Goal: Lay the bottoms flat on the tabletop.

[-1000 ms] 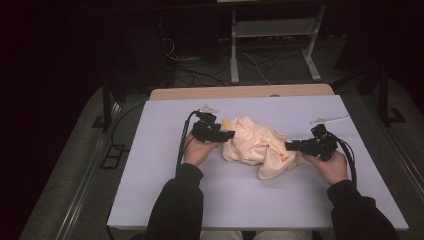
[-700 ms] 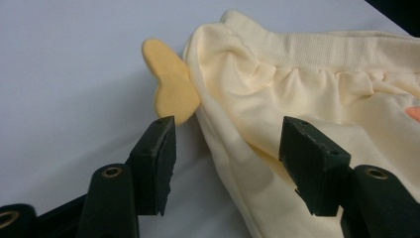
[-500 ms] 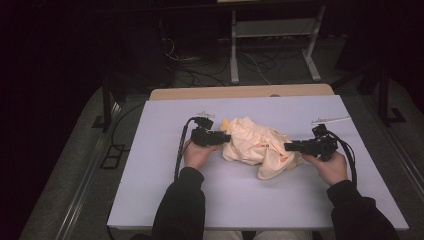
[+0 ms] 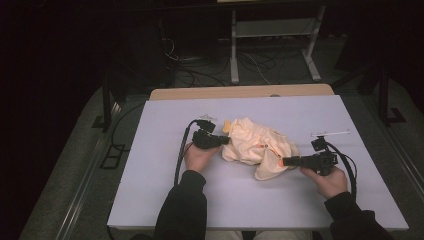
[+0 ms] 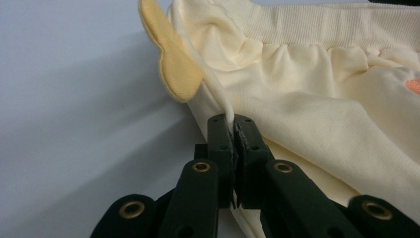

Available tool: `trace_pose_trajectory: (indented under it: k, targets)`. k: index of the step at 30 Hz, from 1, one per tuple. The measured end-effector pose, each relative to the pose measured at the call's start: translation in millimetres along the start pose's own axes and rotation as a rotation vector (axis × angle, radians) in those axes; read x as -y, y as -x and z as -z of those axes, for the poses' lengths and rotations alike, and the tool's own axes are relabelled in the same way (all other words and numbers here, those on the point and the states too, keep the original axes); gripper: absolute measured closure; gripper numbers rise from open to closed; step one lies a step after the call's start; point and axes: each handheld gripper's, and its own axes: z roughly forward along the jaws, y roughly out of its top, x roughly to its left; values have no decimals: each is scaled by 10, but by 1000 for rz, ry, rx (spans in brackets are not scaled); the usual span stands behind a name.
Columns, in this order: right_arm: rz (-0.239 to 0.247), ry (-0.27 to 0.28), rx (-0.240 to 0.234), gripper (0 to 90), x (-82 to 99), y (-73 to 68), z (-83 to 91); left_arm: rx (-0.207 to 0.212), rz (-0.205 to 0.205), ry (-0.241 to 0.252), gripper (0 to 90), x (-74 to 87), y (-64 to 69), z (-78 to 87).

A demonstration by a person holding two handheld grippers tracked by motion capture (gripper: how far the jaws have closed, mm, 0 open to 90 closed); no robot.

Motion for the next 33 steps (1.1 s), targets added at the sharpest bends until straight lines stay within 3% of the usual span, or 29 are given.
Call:
trace_pose_trajectory:
  k: [2, 8, 15, 19, 24, 33]
  targets:
    - [-14, 2, 19, 779, 15, -23, 17, -2, -13, 1, 858, -9, 14, 46]
    - [6, 37, 35, 794, -48, -28, 121, 0, -44, 2, 859, -48, 34, 229]
    - [75, 83, 86, 796, -269, 3, 235, 4, -89, 4, 861, -101, 47, 437]
    - [100, 98, 111, 798, -423, 45, 245, -17, -126, 22, 864, -166, 93, 556]
    - [122, 113, 137, 799, -673, 76, 261, -39, -173, 9, 864, -284, 134, 730]
    - [162, 116, 174, 802, -1147, 9, 244, -65, -168, 40, 864, -469, 52, 1077]
